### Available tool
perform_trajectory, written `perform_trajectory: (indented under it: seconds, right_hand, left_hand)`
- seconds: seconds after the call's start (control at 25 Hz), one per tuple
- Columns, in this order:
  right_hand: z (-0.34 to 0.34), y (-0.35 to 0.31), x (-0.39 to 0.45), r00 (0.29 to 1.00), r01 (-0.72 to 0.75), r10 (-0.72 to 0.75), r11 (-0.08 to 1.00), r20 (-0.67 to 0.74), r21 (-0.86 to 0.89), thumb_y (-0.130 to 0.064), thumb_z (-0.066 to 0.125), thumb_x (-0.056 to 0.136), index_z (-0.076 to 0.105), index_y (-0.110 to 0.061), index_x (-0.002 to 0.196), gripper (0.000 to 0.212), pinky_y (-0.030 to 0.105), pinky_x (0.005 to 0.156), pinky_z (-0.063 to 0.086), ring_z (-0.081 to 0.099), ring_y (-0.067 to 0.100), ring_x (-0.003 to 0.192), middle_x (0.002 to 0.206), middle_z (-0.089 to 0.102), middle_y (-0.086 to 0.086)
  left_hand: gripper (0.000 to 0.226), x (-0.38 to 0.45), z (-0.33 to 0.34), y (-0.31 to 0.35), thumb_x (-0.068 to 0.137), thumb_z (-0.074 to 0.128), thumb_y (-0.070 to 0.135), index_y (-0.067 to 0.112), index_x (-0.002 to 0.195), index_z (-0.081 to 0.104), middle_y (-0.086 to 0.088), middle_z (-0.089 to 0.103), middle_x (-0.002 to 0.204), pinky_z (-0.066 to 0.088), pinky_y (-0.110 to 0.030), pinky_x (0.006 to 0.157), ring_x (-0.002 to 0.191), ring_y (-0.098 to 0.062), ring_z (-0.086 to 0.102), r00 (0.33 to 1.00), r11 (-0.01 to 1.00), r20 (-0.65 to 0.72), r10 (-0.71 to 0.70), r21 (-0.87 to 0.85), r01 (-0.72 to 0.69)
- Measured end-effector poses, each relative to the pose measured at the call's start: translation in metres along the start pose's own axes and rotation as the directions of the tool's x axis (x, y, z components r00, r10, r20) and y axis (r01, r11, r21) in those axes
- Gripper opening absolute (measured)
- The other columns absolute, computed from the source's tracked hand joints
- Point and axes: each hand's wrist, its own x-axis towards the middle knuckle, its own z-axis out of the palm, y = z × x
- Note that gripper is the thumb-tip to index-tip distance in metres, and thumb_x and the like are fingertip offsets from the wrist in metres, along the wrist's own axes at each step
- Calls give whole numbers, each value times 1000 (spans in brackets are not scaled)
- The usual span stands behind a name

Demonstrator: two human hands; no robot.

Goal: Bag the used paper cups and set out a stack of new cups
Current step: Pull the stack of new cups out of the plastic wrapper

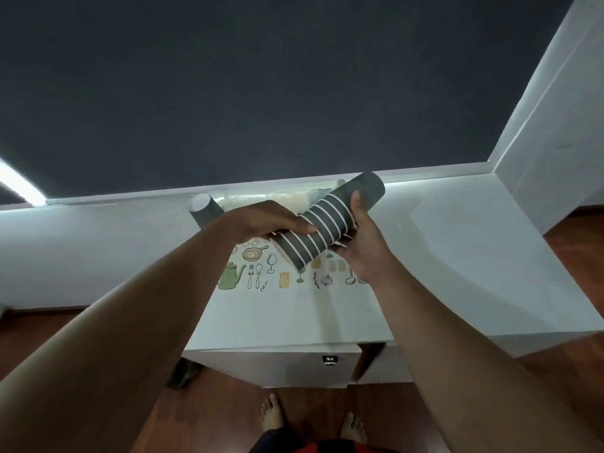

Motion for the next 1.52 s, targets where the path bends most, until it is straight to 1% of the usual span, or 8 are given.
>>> perform_trajectory:
  seconds: [0.16, 0.32, 0.48, 0.6, 0.84, 1.12, 1.28, 1.52]
  right_hand:
    - [18, 3, 3, 991, -37, 37, 999, 132, -6, -25, 71, 88, 53, -12, 134, 51, 49, 88, 58, 65, 31, 110, 125, 63, 13]
    - [65, 0, 20, 975, 92, -90, 996, 202, 1, -19, 81, 75, 53, -7, 135, 67, 49, 98, 53, 66, 28, 114, 127, 67, 12]
    - [134, -6, 42, 946, 216, -182, 971, 270, -102, -1, 80, 74, 57, -8, 129, 60, 44, 101, 51, 67, 25, 113, 121, 69, 10]
    - [181, -5, 60, 910, 336, -246, 909, 333, -247, -3, 85, 64, 61, -15, 125, 67, 46, 103, 49, 67, 21, 113, 119, 71, 5]
    - [237, 11, 90, 874, 442, -276, 793, 400, -419, -12, 89, 60, 58, -19, 134, 81, 45, 102, 51, 65, 14, 116, 124, 69, -3]
    - [248, 33, 113, 896, 427, -262, 733, 359, -530, -17, 90, 56, 57, -23, 135, 85, 45, 103, 50, 63, 13, 118, 127, 67, -6]
    - [237, 38, 118, 906, 413, -249, 696, 342, -587, -15, 89, 59, 58, -22, 135, 82, 45, 103, 50, 64, 12, 115, 126, 68, -6]
    - [205, 45, 121, 926, 369, -227, 705, 301, -605, -10, 88, 63, 57, -19, 135, 78, 45, 102, 51, 66, 12, 114, 126, 68, -4]
  left_hand:
    - [58, -23, -20, -25, 69, 85, 46, 23, 120, 69, 5, 75, 112, 54, -34, 97, 108, -15, 69, 997, 998, -65, 39, -56, -42]
    - [59, -50, -64, -35, 72, 85, 36, 25, 127, 66, 9, 73, 116, 55, -27, 90, 107, -9, 68, 978, 989, -164, 131, -42, -139]
    - [58, -67, -111, -62, 63, 92, 24, 22, 118, 71, 6, 75, 110, 55, -32, 92, 104, -12, 70, 905, 973, -363, 223, 23, -230]
    - [56, -72, -132, -85, 63, 91, 13, 12, 116, 71, 0, 76, 105, 57, -36, 92, 99, -14, 71, 820, 966, -515, 249, 67, -251]
    - [48, -62, -164, -135, 66, 88, 6, 8, 111, 70, 0, 75, 100, 59, -23, 79, 91, -5, 72, 699, 928, -641, 317, 57, -368]
    - [54, -31, -176, -171, 60, 92, 12, 10, 109, 70, 0, 76, 101, 59, -27, 76, 93, -14, 73, 734, 932, -618, 281, -6, -362]
    - [55, -16, -166, -176, 60, 91, 6, 8, 111, 69, 0, 75, 100, 58, -26, 75, 89, -8, 72, 785, 935, -579, 218, -107, -338]
    - [63, 8, -148, -182, 50, 95, 29, 17, 108, 74, 4, 78, 99, 57, -45, 91, 93, -16, 73, 841, 972, -526, 126, -105, -212]
